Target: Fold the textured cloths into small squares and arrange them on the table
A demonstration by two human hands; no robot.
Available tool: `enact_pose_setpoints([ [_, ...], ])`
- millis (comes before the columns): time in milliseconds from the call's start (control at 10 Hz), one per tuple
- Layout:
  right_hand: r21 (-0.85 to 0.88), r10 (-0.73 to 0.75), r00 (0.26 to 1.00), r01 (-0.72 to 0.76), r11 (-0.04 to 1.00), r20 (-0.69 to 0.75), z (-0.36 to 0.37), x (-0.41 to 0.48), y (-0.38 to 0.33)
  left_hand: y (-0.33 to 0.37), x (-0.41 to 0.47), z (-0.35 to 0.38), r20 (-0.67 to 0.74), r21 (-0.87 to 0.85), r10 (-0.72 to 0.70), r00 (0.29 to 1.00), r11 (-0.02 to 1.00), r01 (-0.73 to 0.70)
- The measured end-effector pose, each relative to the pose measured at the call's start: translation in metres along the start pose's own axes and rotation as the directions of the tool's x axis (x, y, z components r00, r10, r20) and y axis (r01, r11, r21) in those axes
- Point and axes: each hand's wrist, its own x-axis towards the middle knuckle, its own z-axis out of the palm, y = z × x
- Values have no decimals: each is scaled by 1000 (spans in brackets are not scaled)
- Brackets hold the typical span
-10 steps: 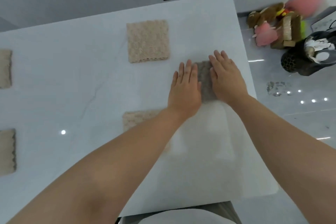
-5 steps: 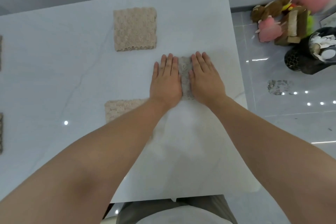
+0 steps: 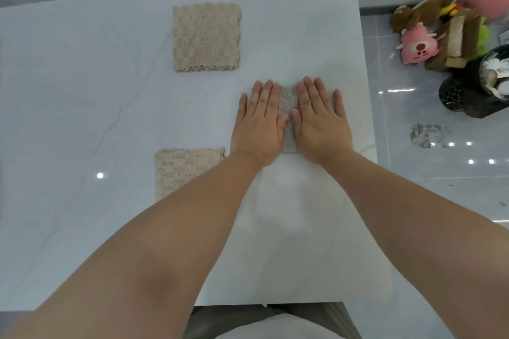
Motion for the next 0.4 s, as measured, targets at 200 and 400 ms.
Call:
enact_pose_setpoints([
  [200, -22, 45, 997, -44, 999, 61, -1, 4, -2, 2, 2, -2, 51, 18, -33, 998, 999, 32],
  [400, 36, 14, 991, -19, 999, 134, -15, 7, -2, 5, 7, -26, 184, -30, -10, 983, 999, 15],
])
